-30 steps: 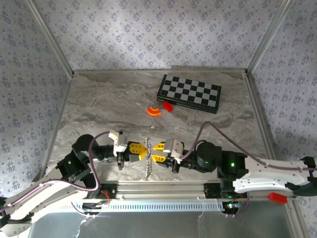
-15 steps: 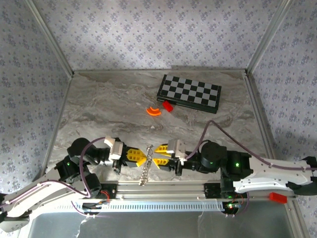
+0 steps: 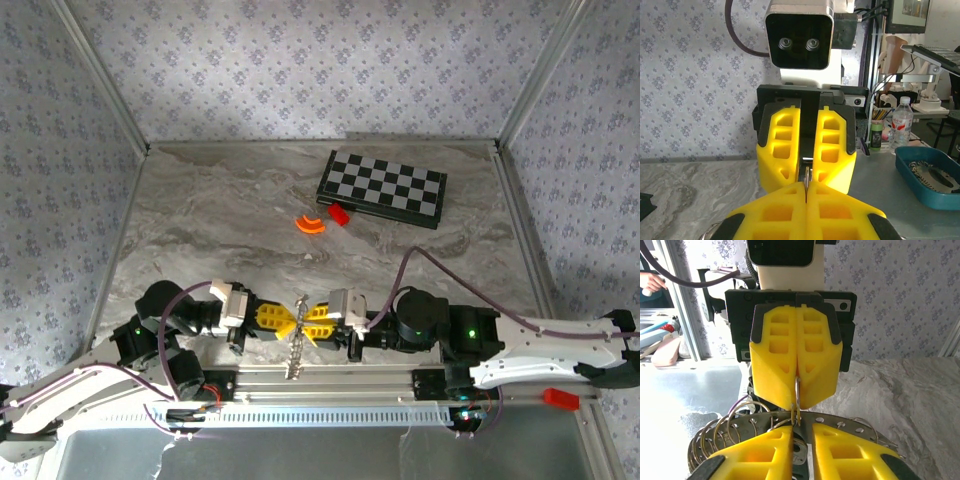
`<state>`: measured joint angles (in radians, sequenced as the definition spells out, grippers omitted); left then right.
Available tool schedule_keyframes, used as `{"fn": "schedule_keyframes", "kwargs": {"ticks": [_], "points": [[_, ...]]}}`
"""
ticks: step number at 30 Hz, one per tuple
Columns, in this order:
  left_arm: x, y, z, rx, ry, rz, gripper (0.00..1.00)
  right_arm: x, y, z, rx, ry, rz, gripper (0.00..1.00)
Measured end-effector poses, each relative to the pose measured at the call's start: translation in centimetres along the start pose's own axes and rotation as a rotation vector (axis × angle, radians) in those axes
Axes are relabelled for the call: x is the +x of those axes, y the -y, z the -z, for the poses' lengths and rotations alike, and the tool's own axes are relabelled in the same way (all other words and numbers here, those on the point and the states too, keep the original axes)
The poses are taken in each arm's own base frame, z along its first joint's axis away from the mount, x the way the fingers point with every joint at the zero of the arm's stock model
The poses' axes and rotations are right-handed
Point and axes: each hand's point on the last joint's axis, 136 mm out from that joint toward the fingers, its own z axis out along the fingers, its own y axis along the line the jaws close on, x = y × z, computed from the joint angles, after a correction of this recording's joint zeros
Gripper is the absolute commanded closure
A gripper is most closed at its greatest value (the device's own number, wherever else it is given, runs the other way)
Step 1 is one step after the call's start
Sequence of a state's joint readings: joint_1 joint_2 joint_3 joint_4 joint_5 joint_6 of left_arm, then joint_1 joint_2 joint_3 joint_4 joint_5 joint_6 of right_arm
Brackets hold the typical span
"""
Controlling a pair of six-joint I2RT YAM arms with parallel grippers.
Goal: Put the keys on the keyring
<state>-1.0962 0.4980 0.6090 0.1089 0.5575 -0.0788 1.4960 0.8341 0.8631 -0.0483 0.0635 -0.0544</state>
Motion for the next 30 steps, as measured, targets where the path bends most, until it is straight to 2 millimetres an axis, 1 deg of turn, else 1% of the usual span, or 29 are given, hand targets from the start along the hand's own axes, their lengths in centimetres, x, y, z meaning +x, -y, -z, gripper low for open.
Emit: {"fn": "schedule_keyframes", "kwargs": {"ticks": [6,13,18,30], "points": [[-0.01,-0.02,-0.03,-0.004,0.001,-0.003,1.0,-0.02,-0.07,-0.02,-0.002,0.001,0.006,0.87],[0.0,-0.09,-0.05,-0.009,0.001,-0.006,1.0,-0.01,-0.08,-0.19,-0.002,0.002,0.007,0.82],[0.01,-0.06,-0.09,-0.009,0.0,-0.005,1.0,-0.18,-0.07,-0.2,-0.001,0.008,0.013,0.82],[0.01,-0.19,-0.09,-0.016,0.0,-0.011,1.0,-0.35,-0.06,-0.19,0.0,0.015,0.016,0.93]]}}
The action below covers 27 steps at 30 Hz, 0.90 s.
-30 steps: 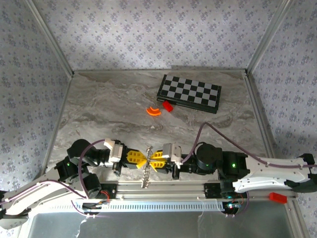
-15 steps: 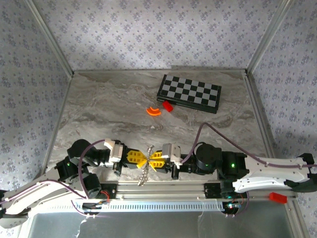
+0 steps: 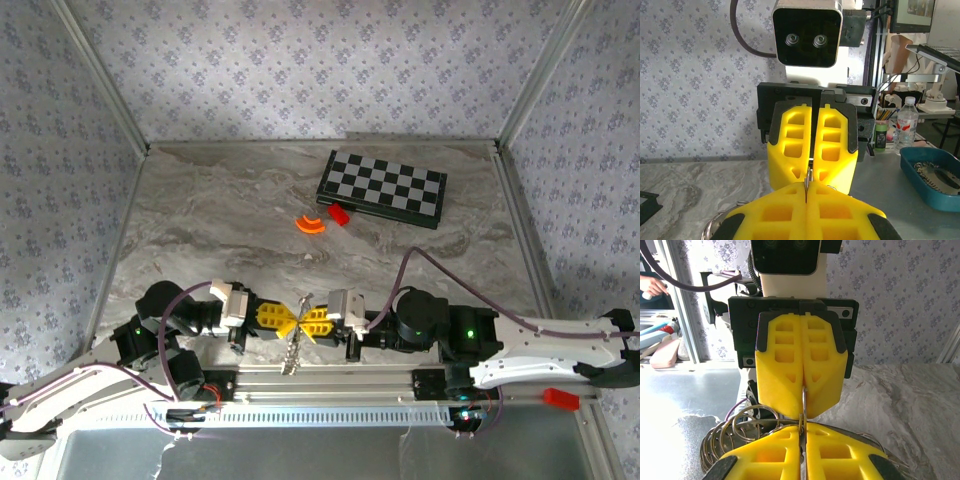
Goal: Put the keys on the keyring
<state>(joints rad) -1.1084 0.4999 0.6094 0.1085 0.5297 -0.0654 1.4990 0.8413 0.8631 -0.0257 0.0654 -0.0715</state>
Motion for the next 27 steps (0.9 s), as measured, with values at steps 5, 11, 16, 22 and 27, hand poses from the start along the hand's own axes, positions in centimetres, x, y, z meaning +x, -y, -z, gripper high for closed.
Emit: {"fn": "schedule_keyframes", "kwargs": {"ticks": [5,11,16,22,27], "points": [[0.0,-0.1,0.0,-0.007,-0.001,-0.005,1.0,0.0,0.2,0.0,0.013,-0.001,0.007,1.0],[0.3,-0.5,-0.1,-0.025,-0.018,-0.01,0.92,0.3,0.6,0.1,0.036,-0.014,0.009,1.0],[1.2,-1.0,-0.1,-0.056,-0.088,-0.009,0.65,1.4,0.9,0.2,0.051,-0.069,0.023,1.0],[1.3,-2.3,0.8,-0.155,-0.198,-0.03,0.63,1.4,1.3,0.9,0.055,-0.161,0.05,1.0],[1.6,-3.0,1.3,-0.193,-0.297,-0.046,0.68,1.3,2.3,1.2,0.066,-0.273,0.067,1.0]]}}
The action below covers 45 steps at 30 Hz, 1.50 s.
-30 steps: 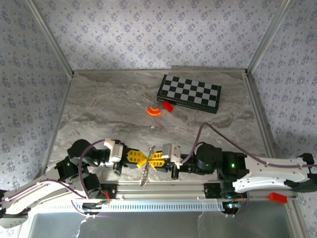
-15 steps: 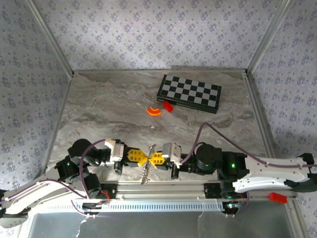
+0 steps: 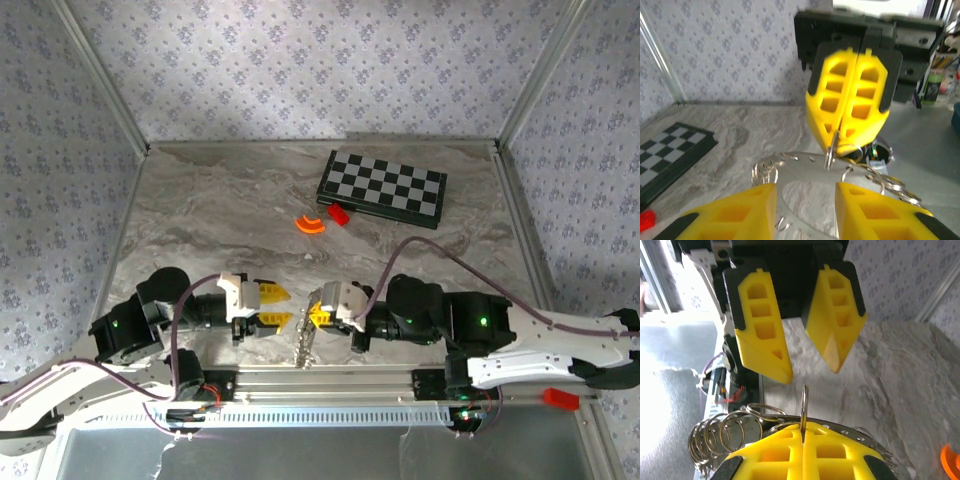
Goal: Put the keys on the keyring
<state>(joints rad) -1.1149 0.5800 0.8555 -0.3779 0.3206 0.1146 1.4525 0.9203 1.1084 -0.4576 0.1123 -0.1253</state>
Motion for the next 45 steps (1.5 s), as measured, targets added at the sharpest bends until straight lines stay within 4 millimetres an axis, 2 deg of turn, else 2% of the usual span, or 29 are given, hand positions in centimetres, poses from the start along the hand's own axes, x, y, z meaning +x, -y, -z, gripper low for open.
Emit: {"fn": "schedule_keyframes", "kwargs": {"ticks": [6,11,15,25,30,40,45], "points": [[1.2,0.1,-0.5,0.022,-0.099,-0.005,0.75,1.4,1.3,-0.5,0.011,-0.171,-0.003,1.0],[2.2,0.2,-1.2,0.039,-0.147,-0.002,0.75,3.5,1.3,-0.8,-0.003,-0.274,-0.007,1.0],[2.5,0.2,-1.8,0.053,-0.162,0.005,0.75,4.4,0.9,-0.6,-0.025,-0.308,-0.009,1.0],[2.3,0.5,-3.7,0.101,-0.153,0.007,0.77,4.5,0.5,-0.5,-0.051,-0.314,-0.015,1.0],[2.1,0.5,-3.8,0.106,-0.143,-0.002,0.83,4.5,0.5,-0.5,-0.05,-0.314,-0.015,1.0],[2.4,0.5,-4.0,0.107,-0.149,-0.001,0.82,4.5,0.6,-0.5,-0.05,-0.313,-0.018,1.0],[3.1,0.5,-4.1,0.109,-0.161,0.002,0.88,4.4,0.6,-0.6,-0.05,-0.307,-0.018,1.0]]}}
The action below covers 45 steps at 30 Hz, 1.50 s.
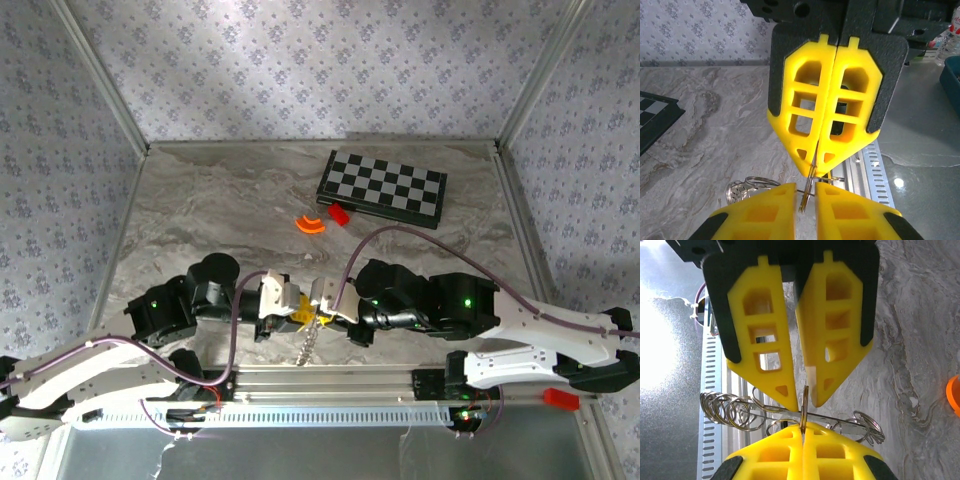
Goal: Put the keys on the keyring
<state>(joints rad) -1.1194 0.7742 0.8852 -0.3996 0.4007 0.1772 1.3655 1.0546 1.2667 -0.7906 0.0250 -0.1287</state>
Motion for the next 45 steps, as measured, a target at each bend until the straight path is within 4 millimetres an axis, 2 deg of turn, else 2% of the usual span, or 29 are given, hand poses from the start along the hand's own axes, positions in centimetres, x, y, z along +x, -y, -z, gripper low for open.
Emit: {"fn": "schedule_keyframes", "kwargs": {"ticks": [6,11,15,18,26,36,45], "points": [[0.1,0.1,0.0,0.005,-0.001,-0.013,1.0,0.0,0.0,0.0,-0.003,0.001,0.0,1.0],[0.1,0.2,0.2,0.005,0.015,-0.019,1.0,-0.2,-0.1,-0.1,-0.003,0.005,0.0,1.0],[-0.2,0.3,0.5,-0.002,0.063,-0.015,1.0,-0.6,0.0,-0.1,0.0,0.024,-0.007,0.79],[-0.6,0.7,0.8,0.009,0.127,-0.004,1.0,-1.7,0.1,0.2,0.006,0.086,-0.019,0.72],[-2.5,1.3,1.3,0.039,0.269,0.027,1.0,-3.5,0.0,1.6,-0.002,0.238,-0.051,0.71],[-3.5,1.5,1.5,0.064,0.389,0.054,1.0,-4.1,-0.2,2.5,-0.02,0.322,-0.088,0.7],[-5.2,1.9,2.7,0.068,0.469,0.038,1.0,-4.5,-0.9,3.0,-0.063,0.363,-0.092,0.71]]}}
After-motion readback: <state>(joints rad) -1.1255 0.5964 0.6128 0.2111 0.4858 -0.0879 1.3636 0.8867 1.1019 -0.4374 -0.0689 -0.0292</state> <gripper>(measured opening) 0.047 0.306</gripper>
